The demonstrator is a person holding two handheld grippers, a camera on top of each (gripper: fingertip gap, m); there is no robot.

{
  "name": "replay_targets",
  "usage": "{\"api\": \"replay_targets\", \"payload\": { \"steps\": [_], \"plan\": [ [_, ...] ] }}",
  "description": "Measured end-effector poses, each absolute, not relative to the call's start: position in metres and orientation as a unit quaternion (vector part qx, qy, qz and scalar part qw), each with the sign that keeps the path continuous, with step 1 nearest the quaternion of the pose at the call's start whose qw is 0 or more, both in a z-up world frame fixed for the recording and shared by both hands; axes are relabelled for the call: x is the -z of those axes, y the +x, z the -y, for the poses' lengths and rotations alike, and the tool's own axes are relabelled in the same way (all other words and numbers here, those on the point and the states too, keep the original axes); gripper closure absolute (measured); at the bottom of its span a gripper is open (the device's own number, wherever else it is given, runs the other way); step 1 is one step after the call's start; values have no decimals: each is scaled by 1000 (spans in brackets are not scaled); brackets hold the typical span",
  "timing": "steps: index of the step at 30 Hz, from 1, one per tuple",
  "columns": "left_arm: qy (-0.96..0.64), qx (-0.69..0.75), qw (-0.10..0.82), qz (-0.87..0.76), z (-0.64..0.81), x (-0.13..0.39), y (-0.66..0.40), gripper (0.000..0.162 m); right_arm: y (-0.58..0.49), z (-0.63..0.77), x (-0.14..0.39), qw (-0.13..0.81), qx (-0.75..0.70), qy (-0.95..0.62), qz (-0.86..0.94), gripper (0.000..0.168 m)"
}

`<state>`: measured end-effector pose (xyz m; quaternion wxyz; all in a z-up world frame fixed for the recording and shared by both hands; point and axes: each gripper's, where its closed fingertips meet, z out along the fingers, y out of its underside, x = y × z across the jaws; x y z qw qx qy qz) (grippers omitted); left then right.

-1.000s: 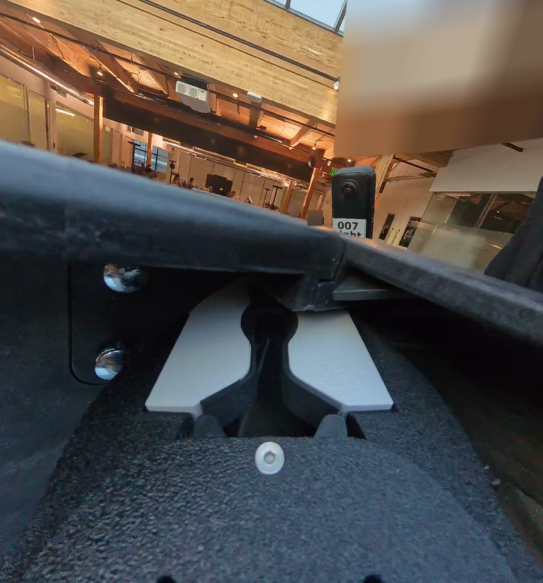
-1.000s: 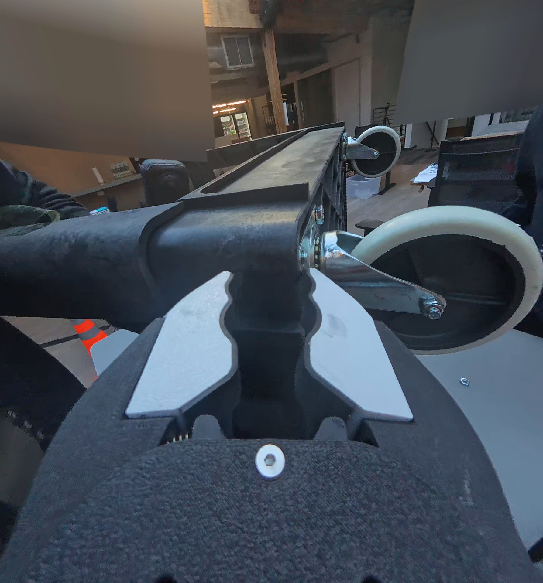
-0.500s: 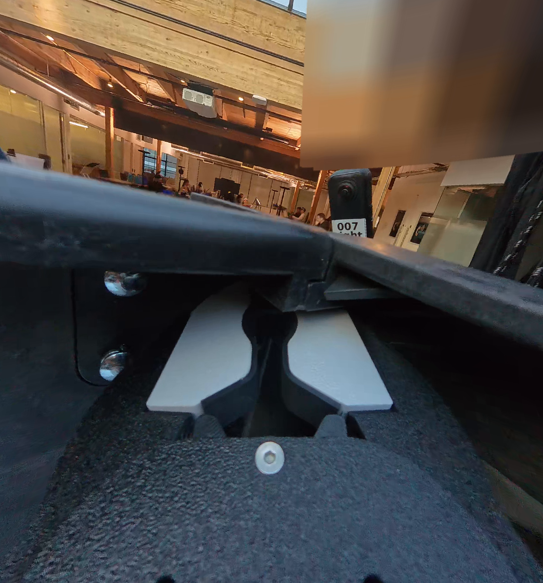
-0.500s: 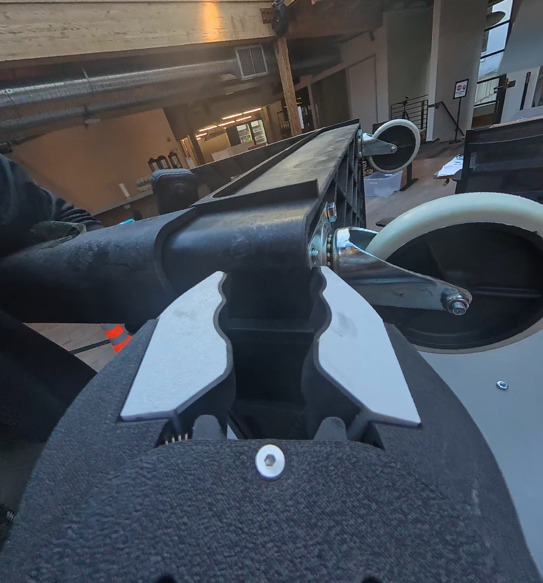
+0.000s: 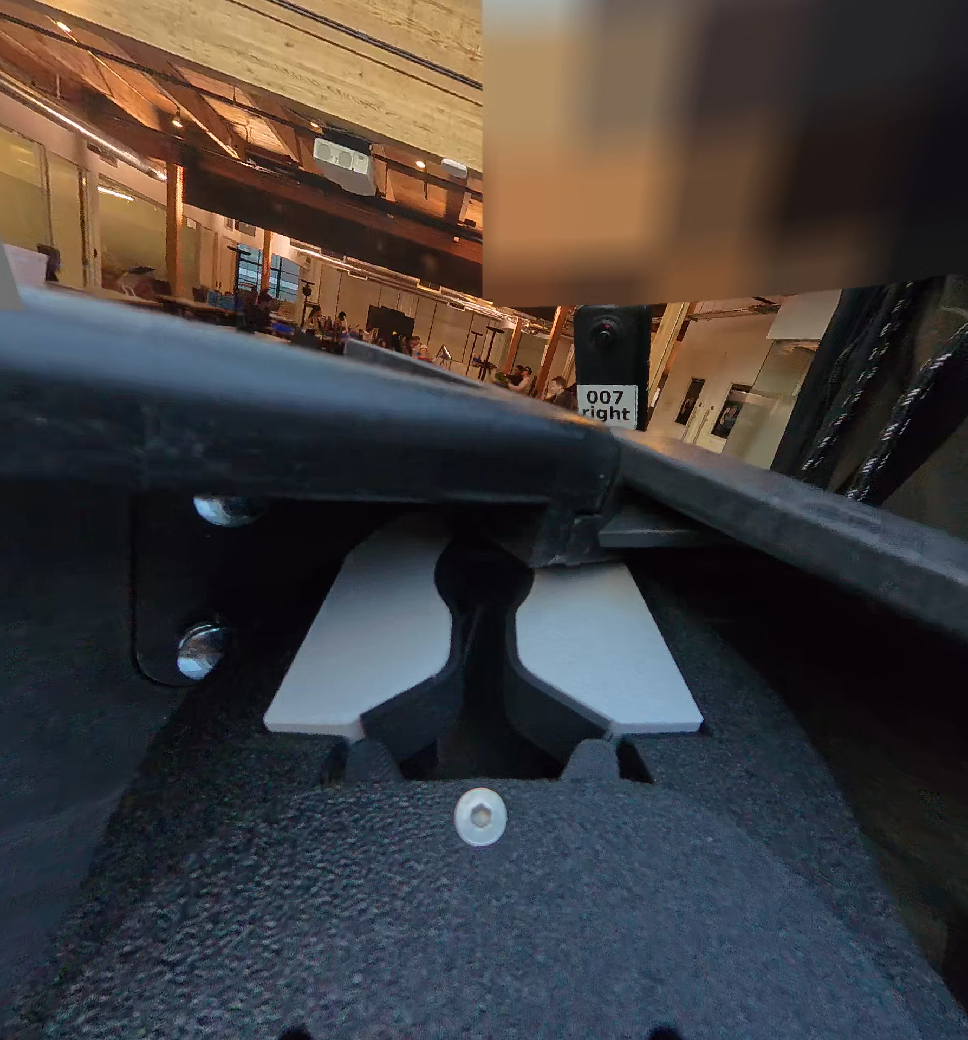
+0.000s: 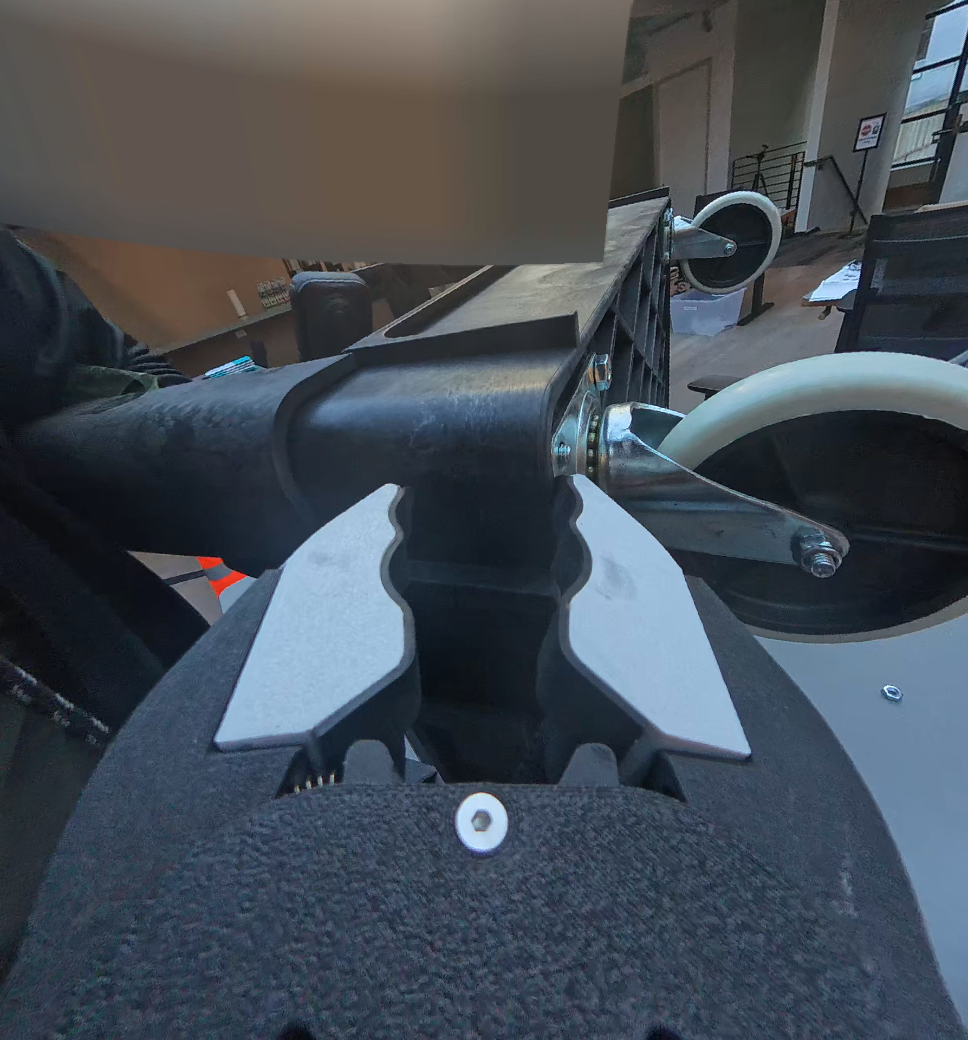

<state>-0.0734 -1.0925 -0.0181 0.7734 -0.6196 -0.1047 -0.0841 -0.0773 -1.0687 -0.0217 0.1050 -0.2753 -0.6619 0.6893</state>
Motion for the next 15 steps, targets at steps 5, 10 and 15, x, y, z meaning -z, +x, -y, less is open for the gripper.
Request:
{"api": "replay_targets", "payload": {
  "steps": [5, 10, 15],
  "plan": [
    [-638, 70, 760, 99, 1092, 19, -74, 153, -79, 1070, 22, 97, -688, -270, 667, 115],
    [-632, 76, 766, 96, 1093, 18, -73, 153, -80, 1072, 22, 82, -687, -264, 672, 115],
    [-627, 81, 769, 97, 1093, 18, -73, 153, -79, 1073, 24, 69, -679, -251, 687, 111]
  ]
}}
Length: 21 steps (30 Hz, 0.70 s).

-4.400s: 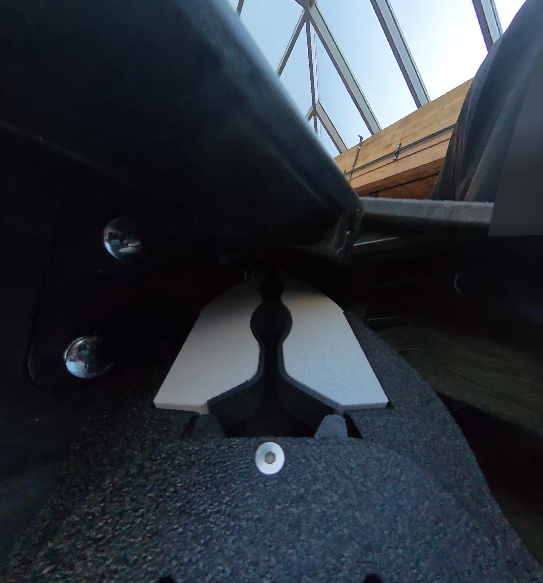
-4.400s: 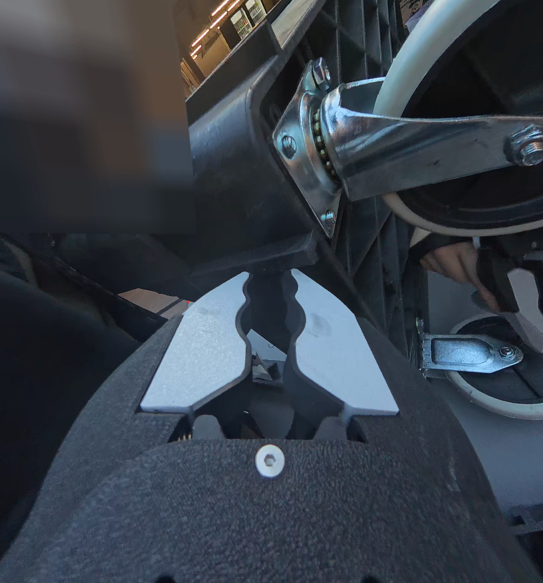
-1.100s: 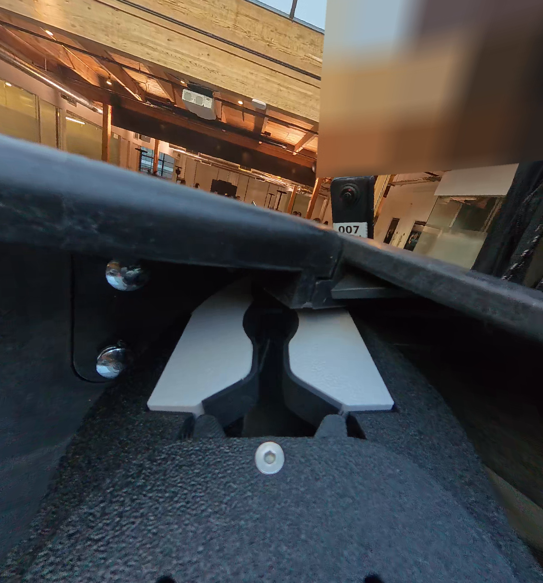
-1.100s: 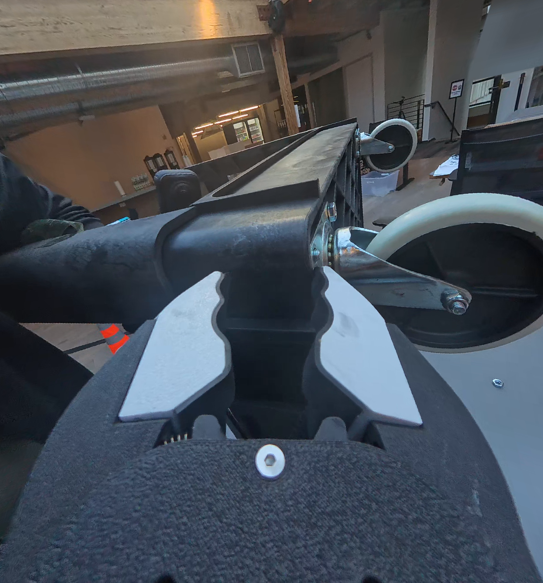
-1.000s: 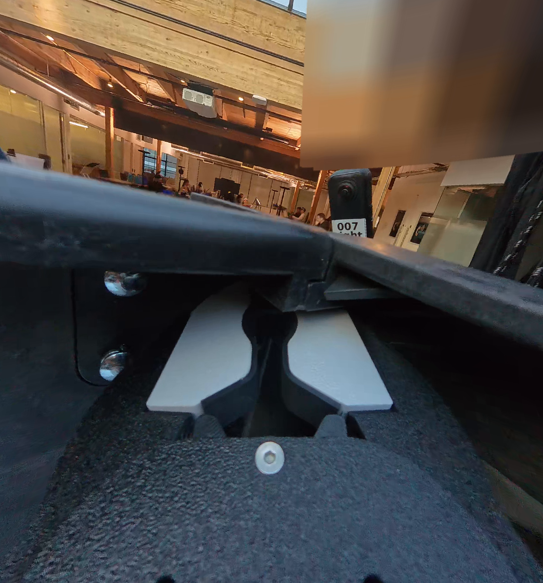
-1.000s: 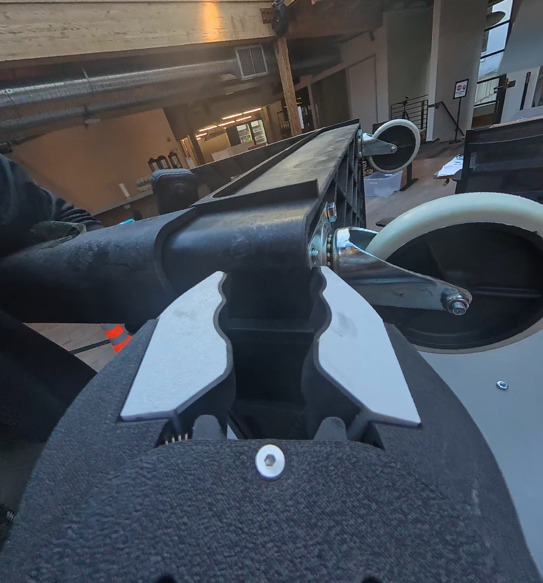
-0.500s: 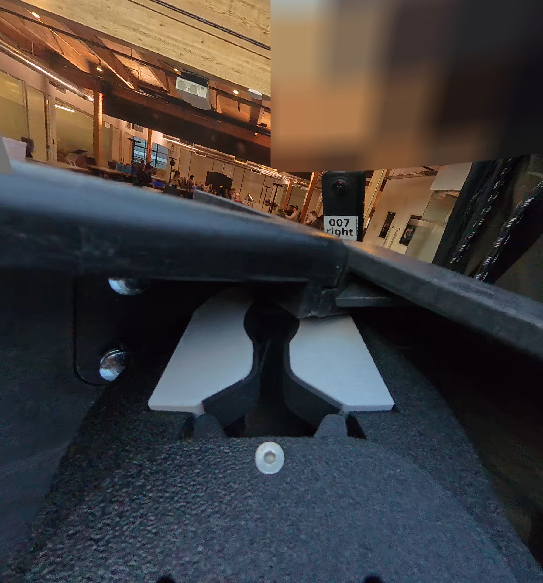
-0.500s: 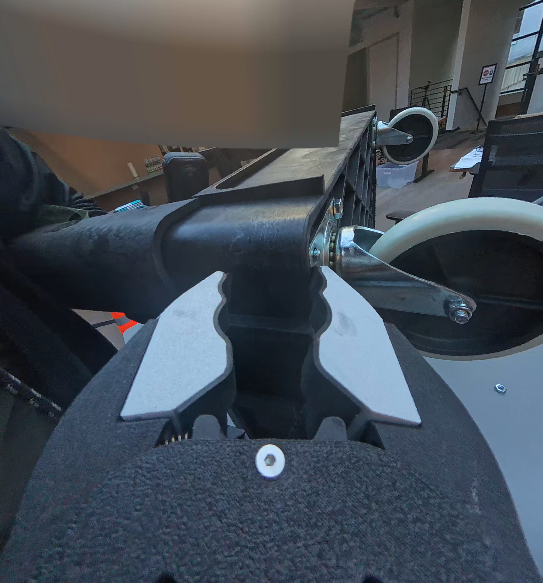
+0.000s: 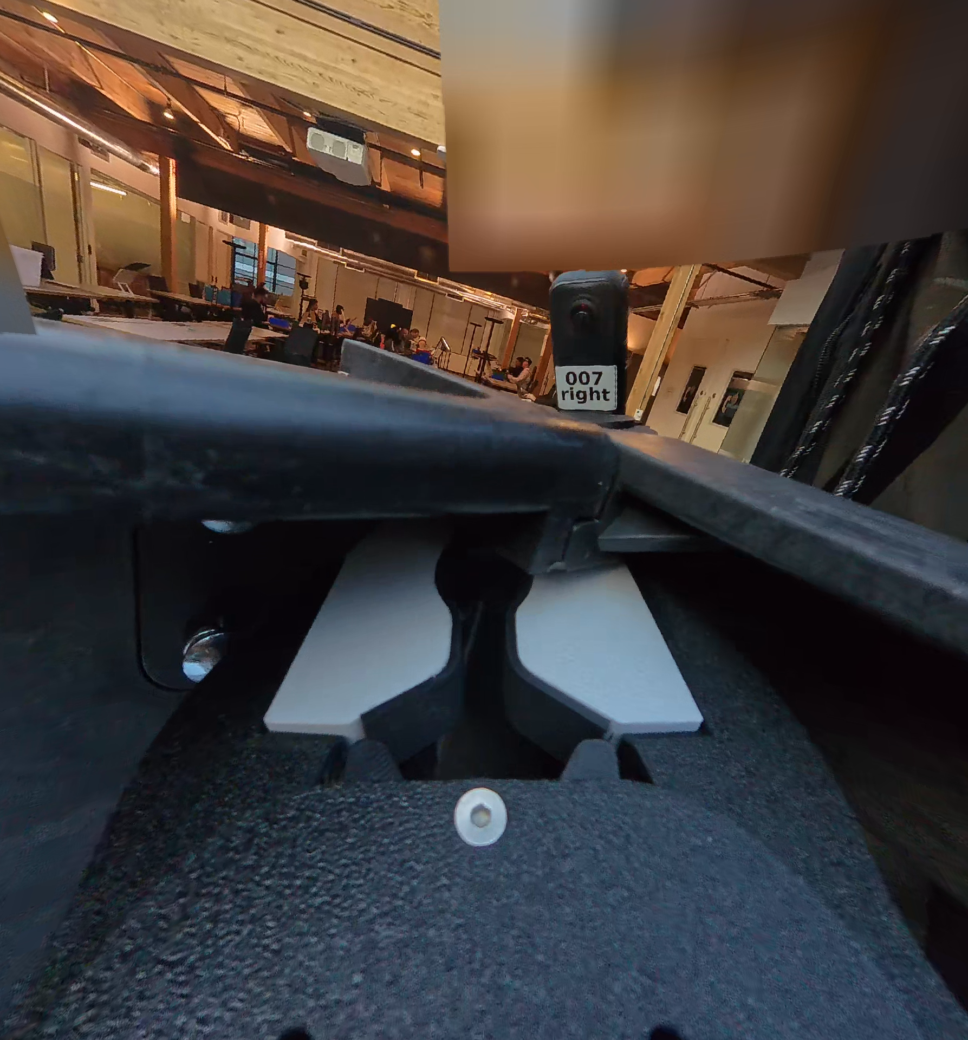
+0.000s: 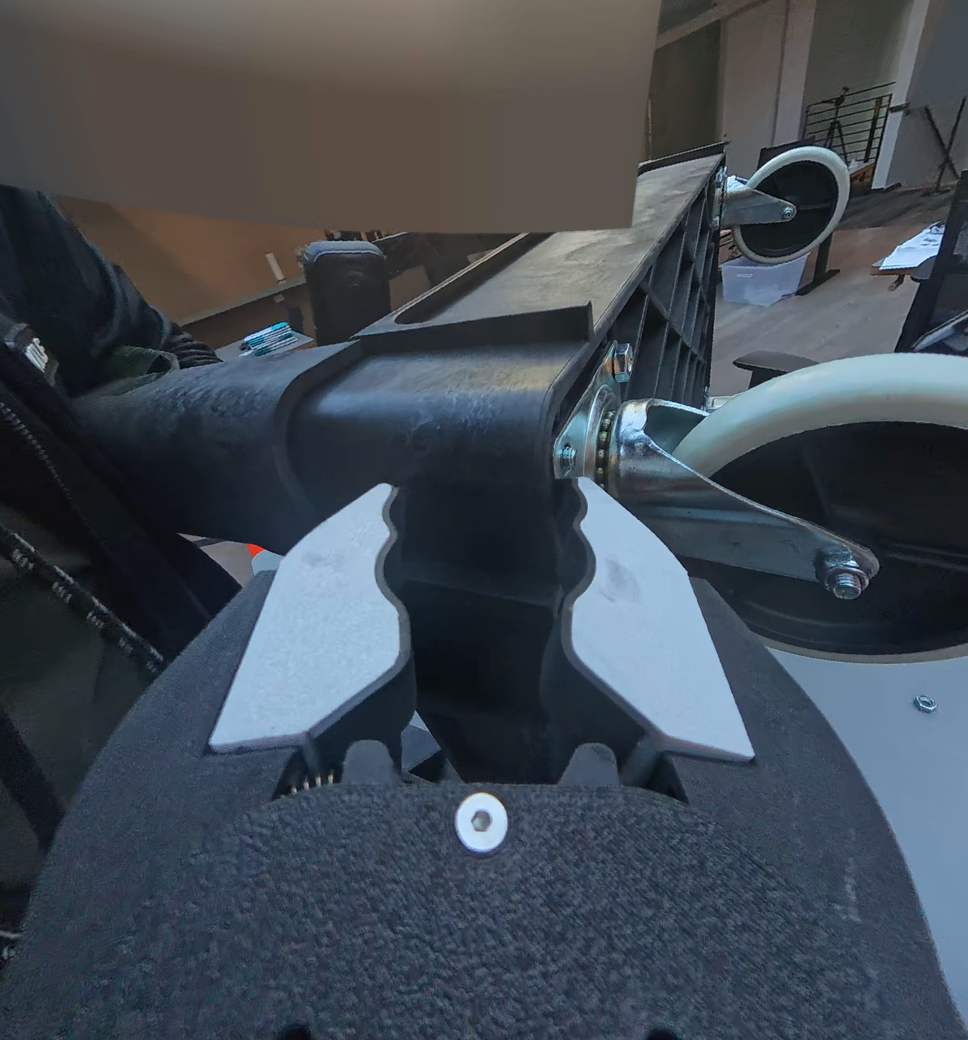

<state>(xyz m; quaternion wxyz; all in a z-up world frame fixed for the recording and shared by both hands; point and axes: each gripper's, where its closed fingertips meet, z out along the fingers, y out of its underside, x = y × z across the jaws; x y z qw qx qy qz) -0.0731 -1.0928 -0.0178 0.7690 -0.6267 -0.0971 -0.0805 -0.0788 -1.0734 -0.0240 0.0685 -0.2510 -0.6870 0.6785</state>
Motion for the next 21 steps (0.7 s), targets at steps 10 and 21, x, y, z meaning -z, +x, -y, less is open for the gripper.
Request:
{"api": "replay_targets", "payload": {
  "steps": [10, 21],
  "plan": [
    [-635, 74, 764, 86, 1093, 18, -73, 152, -79, 1060, 29, 35, -701, -238, 672, 127],
    [-636, 79, 764, 76, 1093, 18, -73, 153, -189, 927, 121, 143, -558, -358, 735, 138]
  ]
}}
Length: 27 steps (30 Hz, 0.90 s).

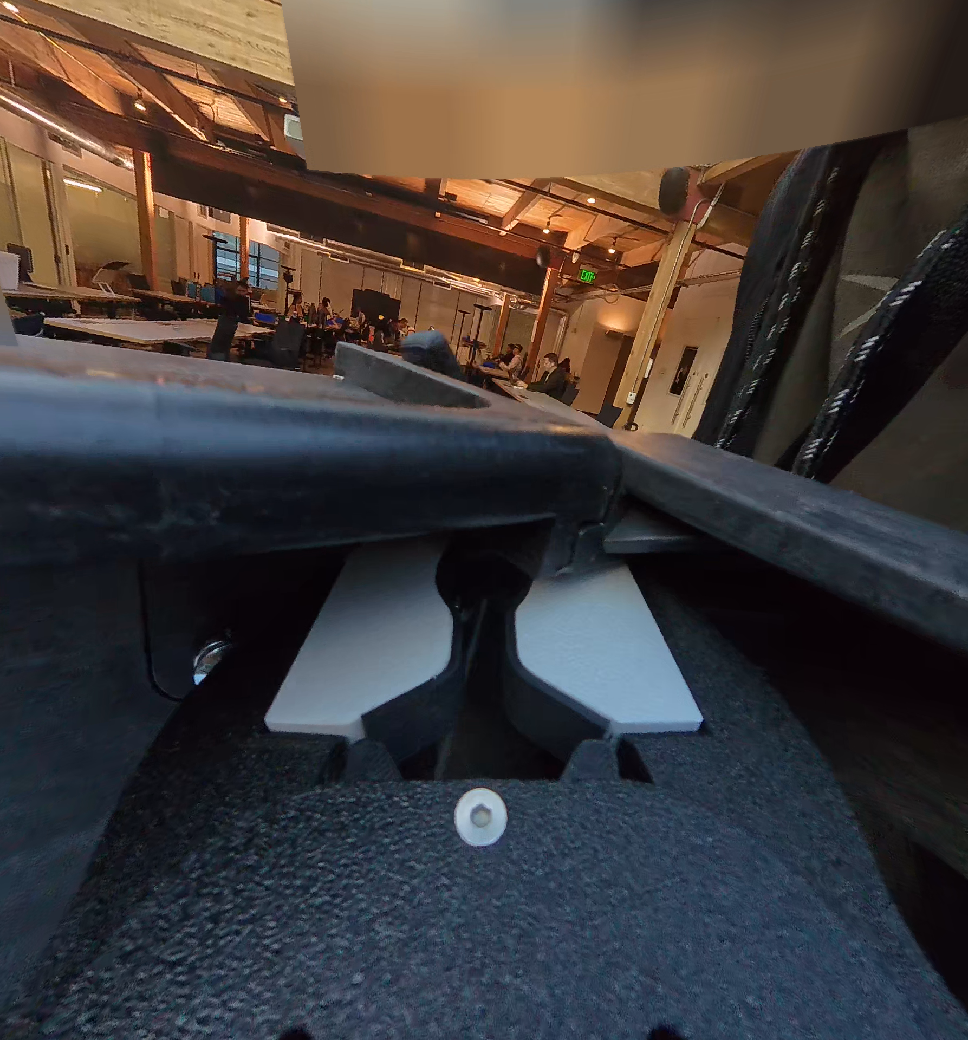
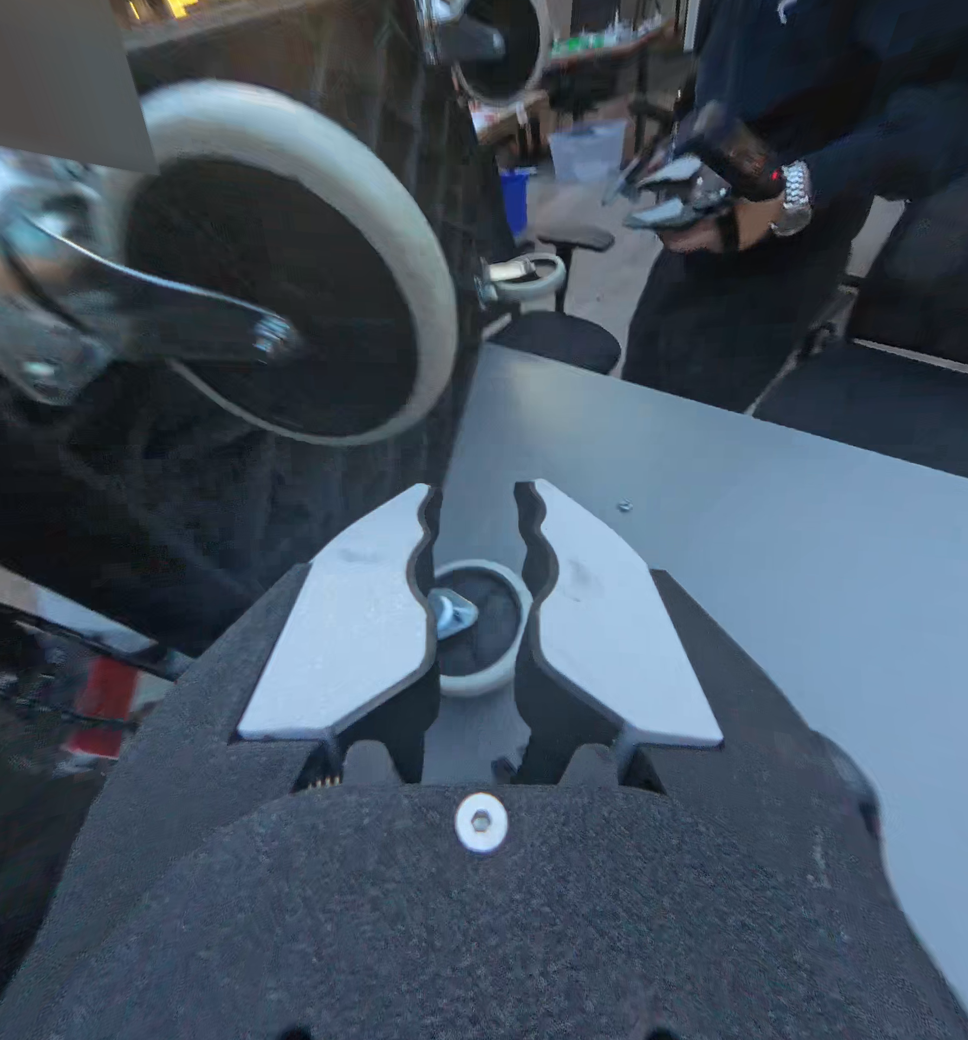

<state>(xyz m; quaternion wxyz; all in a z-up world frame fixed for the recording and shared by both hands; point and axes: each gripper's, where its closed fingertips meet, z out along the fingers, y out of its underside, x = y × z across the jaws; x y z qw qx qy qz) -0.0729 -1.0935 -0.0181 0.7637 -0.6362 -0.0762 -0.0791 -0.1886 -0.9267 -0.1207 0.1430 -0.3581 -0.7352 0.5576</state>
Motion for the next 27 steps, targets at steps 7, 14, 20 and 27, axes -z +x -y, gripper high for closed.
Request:
{"api": "replay_targets", "payload": {
  "steps": [7, 14, 20, 27],
  "plan": [
    [-635, 81, 764, 74, 1093, 18, -73, 153, -315, 977, 232, 159, -398, -193, 883, 138],
    [-635, 82, 764, 73, 1093, 18, -73, 153, -387, 1005, 345, 88, -307, -65, 945, 138],
    [-632, 88, 767, 69, 1093, 18, -73, 153, -405, 1003, 386, 70, -246, -2, 967, 138],
    [-632, 91, 767, 68, 1093, 18, -73, 153, -410, 1013, 401, 55, -179, 64, 980, 139]
  ]
}}
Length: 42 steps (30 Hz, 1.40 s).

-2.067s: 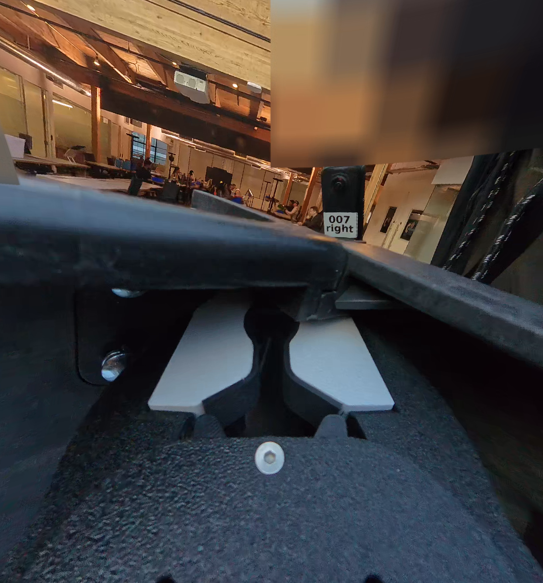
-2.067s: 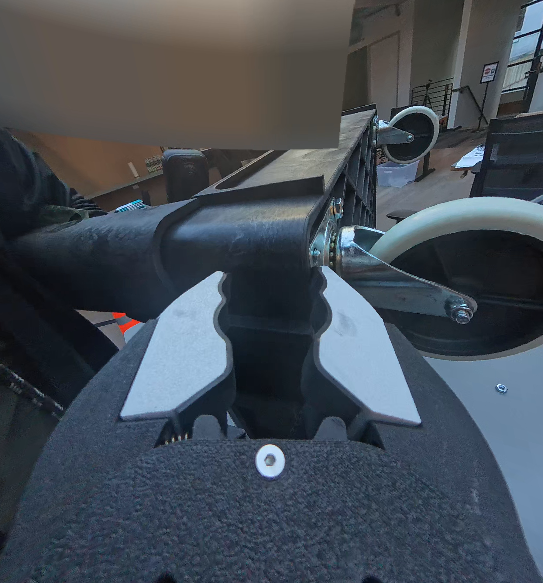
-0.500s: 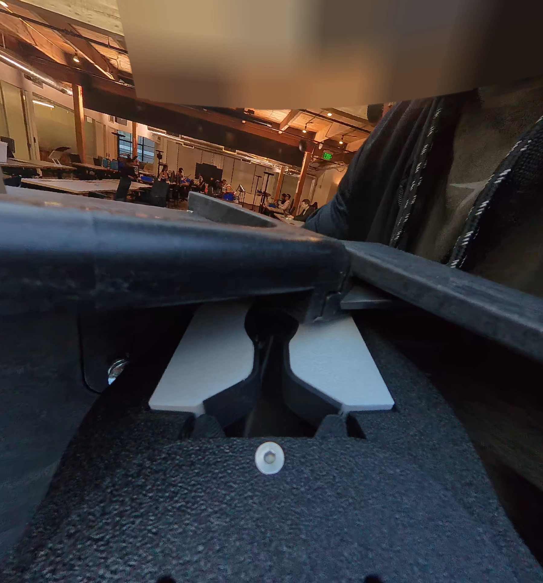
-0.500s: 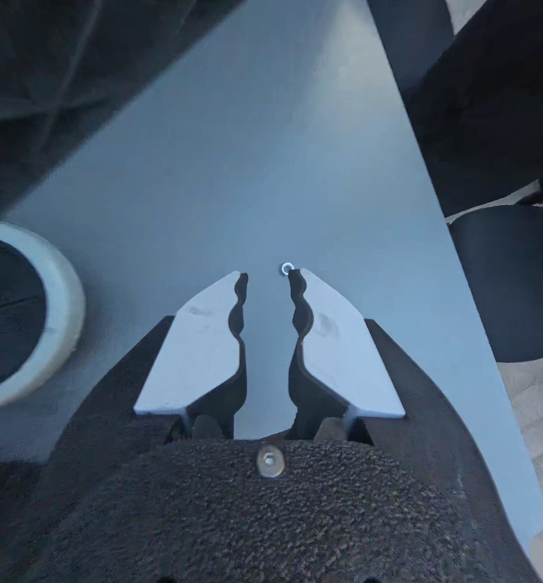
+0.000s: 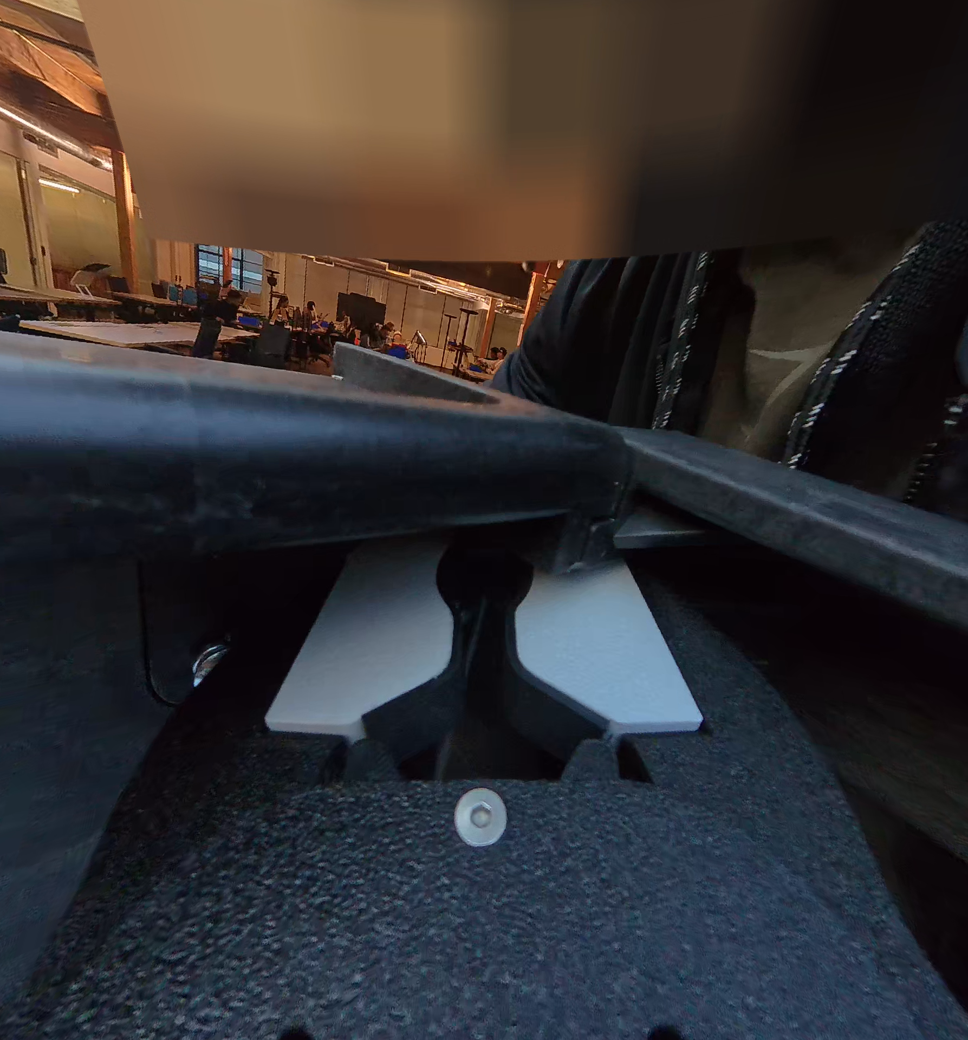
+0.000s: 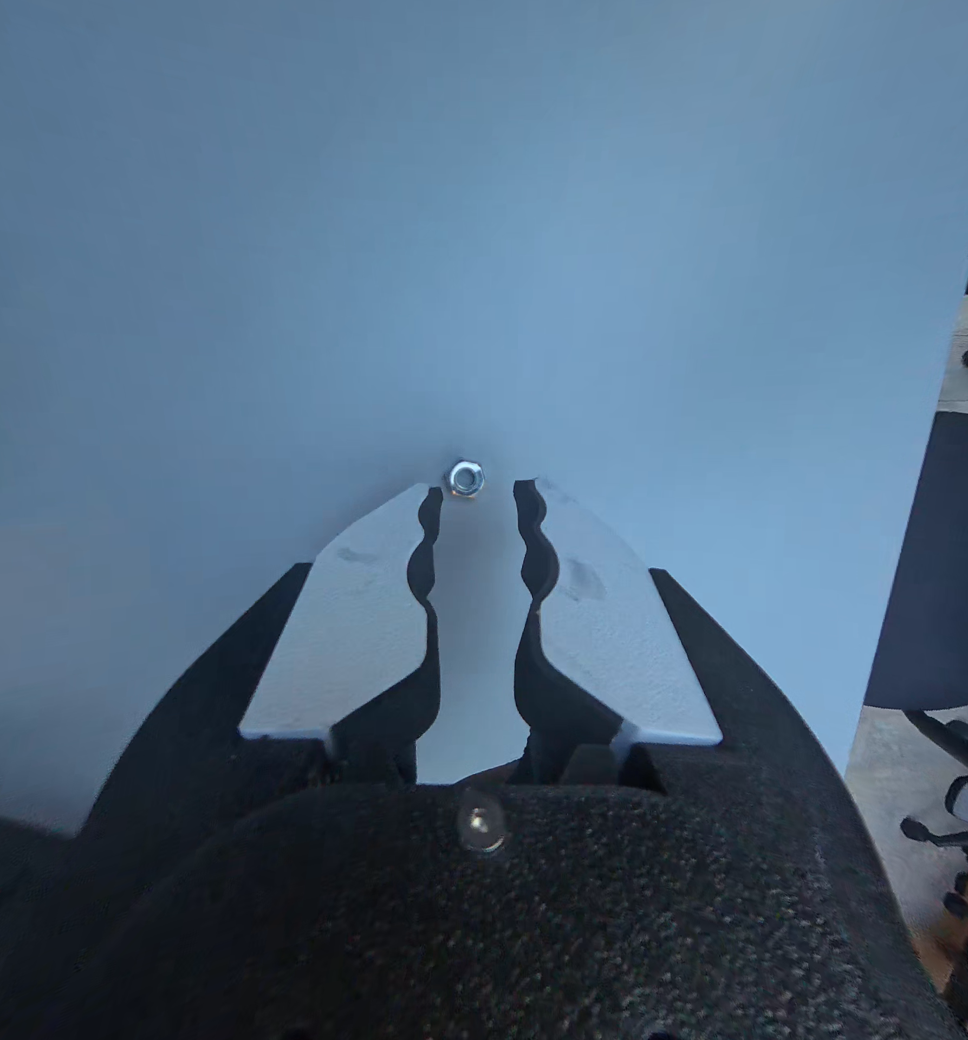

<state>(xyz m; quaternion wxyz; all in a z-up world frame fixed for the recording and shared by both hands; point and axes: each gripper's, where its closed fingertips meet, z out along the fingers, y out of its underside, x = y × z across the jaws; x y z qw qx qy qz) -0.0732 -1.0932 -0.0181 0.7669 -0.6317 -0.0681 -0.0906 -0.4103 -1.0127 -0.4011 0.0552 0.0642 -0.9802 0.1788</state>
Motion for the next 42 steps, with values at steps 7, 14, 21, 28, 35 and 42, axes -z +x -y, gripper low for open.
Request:
{"api": "replay_targets", "payload": {
  "steps": [7, 14, 21, 28, 35, 42],
  "plan": [
    [-633, 90, 766, 68, 1093, 18, -73, 153, -411, 1014, 414, 43, -148, 69, 986, 140],
    [-631, 91, 767, 67, 1094, 18, -73, 153, -410, 1012, 421, 50, -130, 81, 987, 145],
    [-631, 92, 767, 66, 1094, 18, -73, 153, -407, 1012, 421, 44, -132, 79, 987, 151],
    [-629, 94, 769, 66, 1094, 18, -73, 153, -405, 1011, 421, 47, -142, 10, 989, 152],
    [-626, 98, 771, 64, 1094, 18, -74, 153, -376, 987, 341, 85, -288, -214, 930, 152],
    [-626, 102, 771, 64, 1093, 18, -74, 153, -234, 912, 182, 31, -521, -382, 763, 152]
  ]
}}
